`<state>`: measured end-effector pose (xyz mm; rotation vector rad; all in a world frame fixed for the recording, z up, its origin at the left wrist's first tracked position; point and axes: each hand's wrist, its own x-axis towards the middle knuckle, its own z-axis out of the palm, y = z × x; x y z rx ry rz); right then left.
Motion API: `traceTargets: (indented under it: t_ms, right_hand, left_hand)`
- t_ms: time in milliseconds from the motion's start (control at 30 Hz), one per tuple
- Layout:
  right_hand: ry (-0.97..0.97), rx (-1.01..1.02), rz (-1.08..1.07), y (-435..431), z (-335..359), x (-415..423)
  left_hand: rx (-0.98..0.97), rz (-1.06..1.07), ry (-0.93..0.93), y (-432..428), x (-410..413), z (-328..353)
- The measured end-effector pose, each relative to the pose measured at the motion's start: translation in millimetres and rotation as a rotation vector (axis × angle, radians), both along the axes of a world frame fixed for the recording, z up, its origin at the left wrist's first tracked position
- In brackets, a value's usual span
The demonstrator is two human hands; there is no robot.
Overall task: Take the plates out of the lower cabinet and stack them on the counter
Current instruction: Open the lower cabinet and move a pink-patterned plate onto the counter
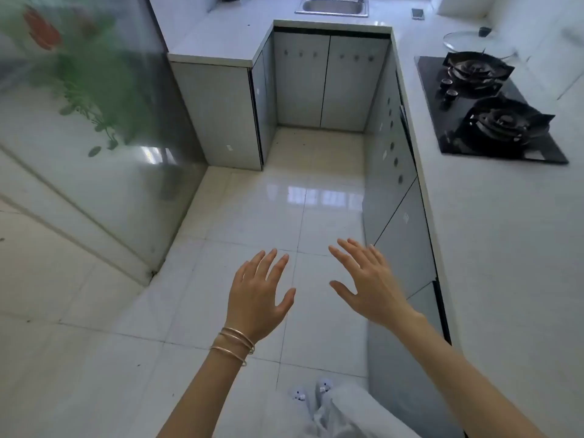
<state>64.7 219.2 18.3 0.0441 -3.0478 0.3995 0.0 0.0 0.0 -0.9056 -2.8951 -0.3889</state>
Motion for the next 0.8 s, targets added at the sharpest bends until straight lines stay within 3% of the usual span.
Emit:
traceTargets:
  t_ms: [400, 800]
  right_hand:
    - [0.016, -0.034, 0.005, 48, -2, -62]
    - [0.047, -0.076, 0.078, 166, 10, -200]
  left_hand:
    - [0.016, 0.014, 0.011, 44, -59, 0]
    - [0.008, 0.087, 0.031, 162, -181, 30]
